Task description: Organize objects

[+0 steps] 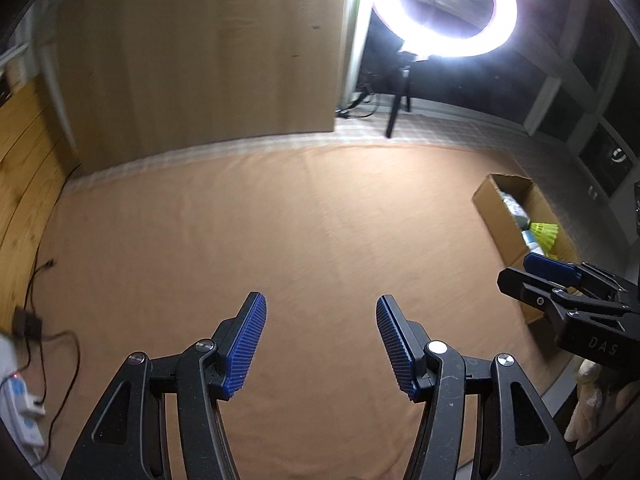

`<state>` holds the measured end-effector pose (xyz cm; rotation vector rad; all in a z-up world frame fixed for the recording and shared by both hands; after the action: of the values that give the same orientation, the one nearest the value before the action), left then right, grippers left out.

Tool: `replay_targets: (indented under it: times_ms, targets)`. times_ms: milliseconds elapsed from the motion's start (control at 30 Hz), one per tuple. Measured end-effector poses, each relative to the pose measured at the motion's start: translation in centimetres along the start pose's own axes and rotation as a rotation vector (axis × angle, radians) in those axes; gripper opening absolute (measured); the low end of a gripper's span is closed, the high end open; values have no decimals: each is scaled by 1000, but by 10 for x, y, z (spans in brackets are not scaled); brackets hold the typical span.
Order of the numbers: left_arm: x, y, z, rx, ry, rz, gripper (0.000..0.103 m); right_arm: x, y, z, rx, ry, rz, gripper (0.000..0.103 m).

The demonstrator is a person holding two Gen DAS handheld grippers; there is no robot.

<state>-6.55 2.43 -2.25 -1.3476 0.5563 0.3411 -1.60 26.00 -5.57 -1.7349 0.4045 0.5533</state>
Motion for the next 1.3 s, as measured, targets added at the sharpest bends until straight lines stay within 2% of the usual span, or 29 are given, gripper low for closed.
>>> replay_targets:
  times_ms: [300, 533, 1300]
  targets:
    - [41, -21, -33, -72, -51, 4, 61, 23, -1, -46, 39, -98, 18, 60]
    - [62, -29, -45, -86, -96, -3, 61, 29, -6, -64, 51, -132, 39, 61]
    - [50, -31, -41, -87, -104, 14, 61, 26, -10, -59, 81, -115, 61, 61]
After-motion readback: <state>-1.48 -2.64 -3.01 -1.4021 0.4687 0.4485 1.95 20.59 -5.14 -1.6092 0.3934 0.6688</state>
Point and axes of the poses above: each gripper's, at about its wrist camera, not at the fingertips, and y roughly the way its jaws point, z to its right, x to its underside, the point moved 3 cm from there along y, roughly the way its jaws point, and after that the axes turned 1 degree about x, right-handed, at the moved point
